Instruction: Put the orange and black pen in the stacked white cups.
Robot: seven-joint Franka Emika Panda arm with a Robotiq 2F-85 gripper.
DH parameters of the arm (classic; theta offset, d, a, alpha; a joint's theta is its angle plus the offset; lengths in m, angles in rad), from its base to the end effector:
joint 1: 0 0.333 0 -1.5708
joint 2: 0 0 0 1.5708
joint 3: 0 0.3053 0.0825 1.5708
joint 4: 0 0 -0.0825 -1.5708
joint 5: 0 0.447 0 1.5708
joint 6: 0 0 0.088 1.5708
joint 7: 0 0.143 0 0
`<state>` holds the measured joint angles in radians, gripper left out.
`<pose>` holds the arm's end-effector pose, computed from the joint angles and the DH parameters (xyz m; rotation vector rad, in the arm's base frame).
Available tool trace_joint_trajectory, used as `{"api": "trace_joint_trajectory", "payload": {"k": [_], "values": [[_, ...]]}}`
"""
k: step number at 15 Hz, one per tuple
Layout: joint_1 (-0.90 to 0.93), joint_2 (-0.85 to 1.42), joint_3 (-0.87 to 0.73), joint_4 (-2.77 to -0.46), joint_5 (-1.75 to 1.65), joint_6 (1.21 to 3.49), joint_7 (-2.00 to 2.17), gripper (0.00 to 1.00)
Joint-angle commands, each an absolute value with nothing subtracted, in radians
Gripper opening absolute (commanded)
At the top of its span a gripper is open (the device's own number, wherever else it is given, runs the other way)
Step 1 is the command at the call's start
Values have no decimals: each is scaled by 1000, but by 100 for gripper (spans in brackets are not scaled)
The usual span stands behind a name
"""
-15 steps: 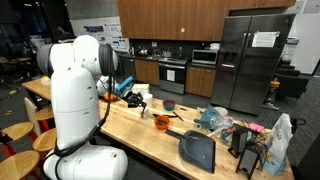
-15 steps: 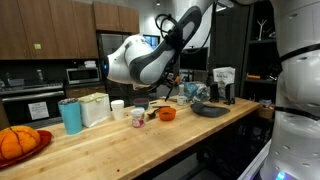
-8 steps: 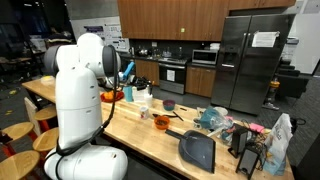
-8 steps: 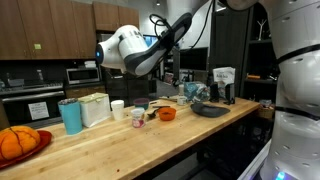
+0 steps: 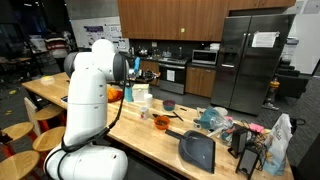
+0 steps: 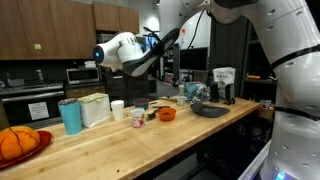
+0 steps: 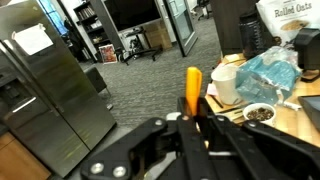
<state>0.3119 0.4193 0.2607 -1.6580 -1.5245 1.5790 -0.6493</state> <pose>0.6777 0.2430 0.3782 1.1618 1.2973 -0.4491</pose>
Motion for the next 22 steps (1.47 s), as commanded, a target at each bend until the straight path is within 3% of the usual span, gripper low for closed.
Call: {"api": "trace_joint_trajectory", "payload": {"k": [1,22], "values": [[311,488,234,-1549,-1574,1668,-714,3],[384,693,183,-1338,-1626,1897,-834,3]]}}
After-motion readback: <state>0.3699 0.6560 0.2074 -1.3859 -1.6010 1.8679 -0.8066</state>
